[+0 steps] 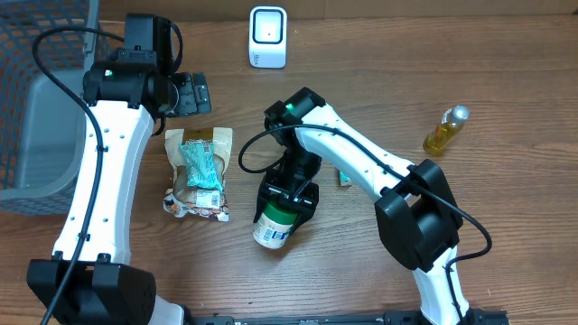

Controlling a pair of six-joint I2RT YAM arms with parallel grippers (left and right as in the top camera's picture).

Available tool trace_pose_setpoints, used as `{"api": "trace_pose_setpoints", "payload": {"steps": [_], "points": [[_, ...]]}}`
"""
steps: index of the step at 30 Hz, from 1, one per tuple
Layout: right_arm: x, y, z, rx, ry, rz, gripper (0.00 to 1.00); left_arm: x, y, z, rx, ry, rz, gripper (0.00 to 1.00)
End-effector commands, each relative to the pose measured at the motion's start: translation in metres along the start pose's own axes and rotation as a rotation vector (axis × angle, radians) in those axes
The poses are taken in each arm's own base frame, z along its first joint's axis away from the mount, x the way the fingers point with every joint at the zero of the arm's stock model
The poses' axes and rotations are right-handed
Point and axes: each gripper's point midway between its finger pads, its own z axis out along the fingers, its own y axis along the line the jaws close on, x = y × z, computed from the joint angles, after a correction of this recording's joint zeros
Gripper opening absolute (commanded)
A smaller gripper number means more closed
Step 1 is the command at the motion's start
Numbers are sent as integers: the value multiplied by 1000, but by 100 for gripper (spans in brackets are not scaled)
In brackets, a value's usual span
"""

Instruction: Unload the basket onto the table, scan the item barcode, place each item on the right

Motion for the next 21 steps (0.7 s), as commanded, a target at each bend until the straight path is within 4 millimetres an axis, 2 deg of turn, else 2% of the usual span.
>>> {"api": "trace_pose_setpoints", "payload": {"steps": [1,8,12,21], "points": [[7,8,-7,-34,4,-17,31,-7,-2,-6,1,-27,22,100],[16,17,-8,-91,55,-22,31,-7,-2,-6,1,-27,22,99],[21,22,-9,-123,76,-103,29,-7,-2,-6,1,-27,22,100],[20,22,-9,-121,72,-106,29,-7,-2,-6,0,-27,22,100]]}}
